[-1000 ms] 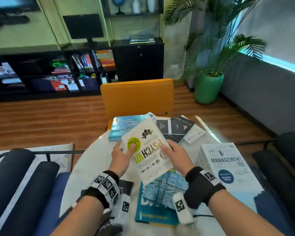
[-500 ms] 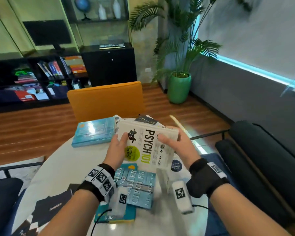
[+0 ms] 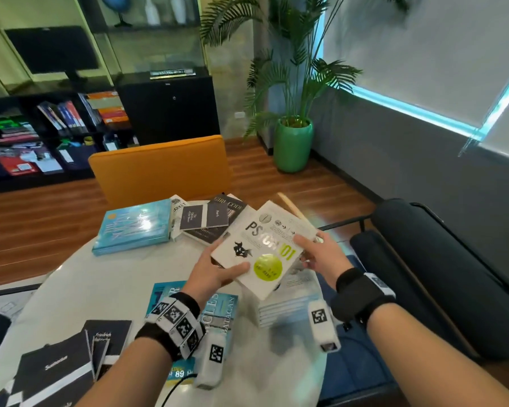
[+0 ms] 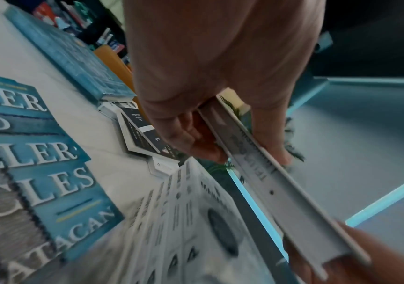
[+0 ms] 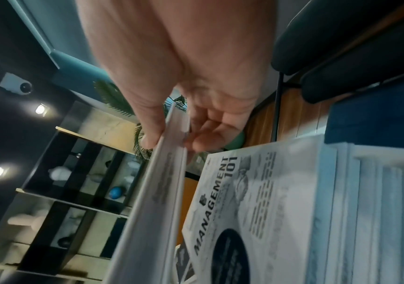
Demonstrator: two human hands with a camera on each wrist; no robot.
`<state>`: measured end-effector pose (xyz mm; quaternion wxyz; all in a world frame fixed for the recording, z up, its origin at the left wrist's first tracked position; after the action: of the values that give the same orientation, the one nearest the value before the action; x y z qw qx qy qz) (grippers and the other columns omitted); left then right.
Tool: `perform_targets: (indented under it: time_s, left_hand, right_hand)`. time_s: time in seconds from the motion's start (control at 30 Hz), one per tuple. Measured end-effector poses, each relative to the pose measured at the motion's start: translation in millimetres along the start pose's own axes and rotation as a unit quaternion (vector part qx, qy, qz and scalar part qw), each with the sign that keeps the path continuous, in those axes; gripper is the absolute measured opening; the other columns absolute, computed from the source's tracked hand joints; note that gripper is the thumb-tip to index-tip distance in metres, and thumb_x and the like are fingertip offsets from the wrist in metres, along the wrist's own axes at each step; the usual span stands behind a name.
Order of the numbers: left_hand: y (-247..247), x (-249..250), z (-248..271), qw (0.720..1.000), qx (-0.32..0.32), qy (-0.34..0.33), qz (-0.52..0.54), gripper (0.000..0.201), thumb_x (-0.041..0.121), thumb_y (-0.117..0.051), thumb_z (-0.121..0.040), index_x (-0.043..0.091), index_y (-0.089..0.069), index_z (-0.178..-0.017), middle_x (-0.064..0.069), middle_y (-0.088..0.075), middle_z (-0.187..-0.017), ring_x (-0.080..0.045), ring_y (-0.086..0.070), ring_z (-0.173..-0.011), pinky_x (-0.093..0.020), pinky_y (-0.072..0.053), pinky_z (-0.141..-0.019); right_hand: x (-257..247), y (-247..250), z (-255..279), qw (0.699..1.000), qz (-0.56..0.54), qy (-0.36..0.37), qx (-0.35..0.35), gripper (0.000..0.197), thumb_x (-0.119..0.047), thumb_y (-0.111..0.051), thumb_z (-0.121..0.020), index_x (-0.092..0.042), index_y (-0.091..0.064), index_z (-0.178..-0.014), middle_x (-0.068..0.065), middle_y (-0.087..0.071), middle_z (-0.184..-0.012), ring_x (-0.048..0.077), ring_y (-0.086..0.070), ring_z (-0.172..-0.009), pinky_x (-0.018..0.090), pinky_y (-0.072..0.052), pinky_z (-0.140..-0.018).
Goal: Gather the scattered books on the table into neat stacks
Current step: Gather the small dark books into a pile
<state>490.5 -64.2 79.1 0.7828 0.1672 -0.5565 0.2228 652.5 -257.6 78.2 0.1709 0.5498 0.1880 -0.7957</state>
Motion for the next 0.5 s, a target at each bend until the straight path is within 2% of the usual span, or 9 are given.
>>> perform_targets:
  time_s: [0.07, 0.1, 0.17, 0.2, 0.27, 0.33, 0.43, 0.47, 0.5]
  left_hand:
    - [-11.9, -11.3, 7.9, 0.997, 0.013, 0.012, -0.072, 0.074, 0.013, -0.087, -0.068, 0.014, -0.043, -0.128, 0.0, -0.064, -0.107, -0.011, -0.061, -0.086, -0.021, -0.049, -0.062]
    - [-15.1, -17.8, 10.7, 0.995, 0.031, 0.015, -0.095, 0.075, 0.016, -0.088, -0.067, 0.014, -0.04, -0.124, 0.003, -0.062, -0.106, -0.007, -0.059, -0.085, -0.019, -0.048, -0.064]
    - [-20.9, -33.3, 11.3, 0.992, 0.052, 0.026, -0.116, 0.082, 0.026, -0.092, -0.061, 0.014, -0.037, -0.121, 0.005, -0.06, -0.107, -0.006, -0.06, -0.092, -0.023, -0.051, -0.077]
    - [-23.4, -39.7, 11.3, 0.989, 0.06, 0.034, -0.132, 0.087, 0.035, -0.093, -0.056, 0.014, -0.038, -0.119, 0.004, -0.06, -0.109, -0.009, -0.061, -0.097, -0.028, -0.052, -0.086]
    - [-25.4, -50.5, 10.4, 0.98, 0.088, 0.041, -0.176, 0.103, 0.063, -0.09, -0.037, 0.012, -0.046, -0.115, 0.0, -0.06, -0.113, -0.016, -0.061, -0.107, -0.037, -0.052, -0.095]
    - [-29.9, -55.8, 11.1, 0.972, 0.1, 0.039, -0.208, 0.115, 0.078, -0.081, -0.028, 0.012, -0.05, -0.116, -0.002, -0.053, -0.118, -0.017, -0.055, -0.113, -0.039, -0.049, -0.1]
    - [-40.5, -48.1, 21.5, 0.965, 0.094, 0.035, -0.243, 0.105, 0.063, -0.085, -0.05, 0.009, -0.04, -0.128, -0.003, -0.039, -0.127, -0.014, -0.044, -0.114, -0.031, -0.04, -0.104]
    - [-41.5, -48.6, 22.2, 0.962, 0.094, 0.034, -0.254, 0.102, 0.057, -0.084, -0.058, 0.01, -0.035, -0.134, -0.004, -0.036, -0.13, -0.015, -0.043, -0.115, -0.031, -0.038, -0.103]
    - [-42.0, -48.2, 22.6, 0.96, 0.098, 0.026, -0.262, 0.101, 0.055, -0.083, -0.063, 0.012, -0.031, -0.138, -0.005, -0.034, -0.134, -0.018, -0.043, -0.118, -0.032, -0.037, -0.103]
  right_hand:
    - [3.7, 7.6, -10.7, 0.999, 0.023, -0.011, 0.029, 0.037, -0.018, -0.069, -0.088, -0.016, -0.05, -0.119, 0.009, -0.068, -0.092, 0.013, -0.058, -0.055, 0.029, -0.046, -0.05]
    - [6.0, 7.4, -16.4, 0.999, 0.039, -0.013, 0.03, 0.035, -0.017, -0.067, -0.089, -0.016, -0.051, -0.12, 0.009, -0.069, -0.094, 0.016, -0.061, -0.059, 0.033, -0.05, -0.055]
    - [9.5, 3.0, -26.1, 0.996, 0.09, -0.008, 0.017, 0.03, -0.013, -0.065, -0.09, -0.011, -0.056, -0.119, 0.013, -0.071, -0.106, 0.025, -0.069, -0.077, 0.047, -0.058, -0.074]
    - [9.8, 0.8, -29.5, 0.992, 0.123, 0.0, 0.013, 0.031, -0.01, -0.065, -0.089, -0.01, -0.058, -0.119, 0.015, -0.07, -0.112, 0.029, -0.069, -0.089, 0.051, -0.056, -0.084]
    - [7.7, -5.8, -30.4, 0.981, 0.195, 0.017, -0.001, 0.04, -0.005, -0.068, -0.084, -0.008, -0.058, -0.122, 0.013, -0.067, -0.12, 0.028, -0.066, -0.105, 0.046, -0.052, -0.094]
    - [5.3, -11.5, -26.7, 0.965, 0.259, 0.032, -0.018, 0.049, -0.004, -0.069, -0.083, -0.011, -0.053, -0.129, 0.007, -0.066, -0.122, 0.023, -0.063, -0.11, 0.036, -0.053, -0.09]
    - [1.4, -17.0, -13.3, 0.948, 0.308, 0.059, -0.052, 0.054, -0.008, -0.067, -0.086, -0.017, -0.045, -0.135, -0.005, -0.062, -0.117, 0.015, -0.059, -0.108, 0.016, -0.047, -0.073]
    - [3.6, -17.0, -8.7, 0.949, 0.302, 0.063, -0.062, 0.058, -0.009, -0.067, -0.086, -0.02, -0.042, -0.138, -0.006, -0.062, -0.119, 0.015, -0.059, -0.11, 0.017, -0.049, -0.077]
    - [5.9, -16.4, -2.8, 0.955, 0.282, 0.061, -0.073, 0.066, -0.011, -0.069, -0.086, -0.021, -0.037, -0.143, -0.003, -0.063, -0.123, 0.017, -0.059, -0.113, 0.024, -0.051, -0.086]
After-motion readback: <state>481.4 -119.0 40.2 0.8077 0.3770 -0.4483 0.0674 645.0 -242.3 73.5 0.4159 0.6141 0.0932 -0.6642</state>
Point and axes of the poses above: each hand's wrist, its own z-axis away from the middle knuckle, its own y-axis out of the back of the hand, x = y × z, the point moved 8 cm from there along -z, towards the middle knuckle
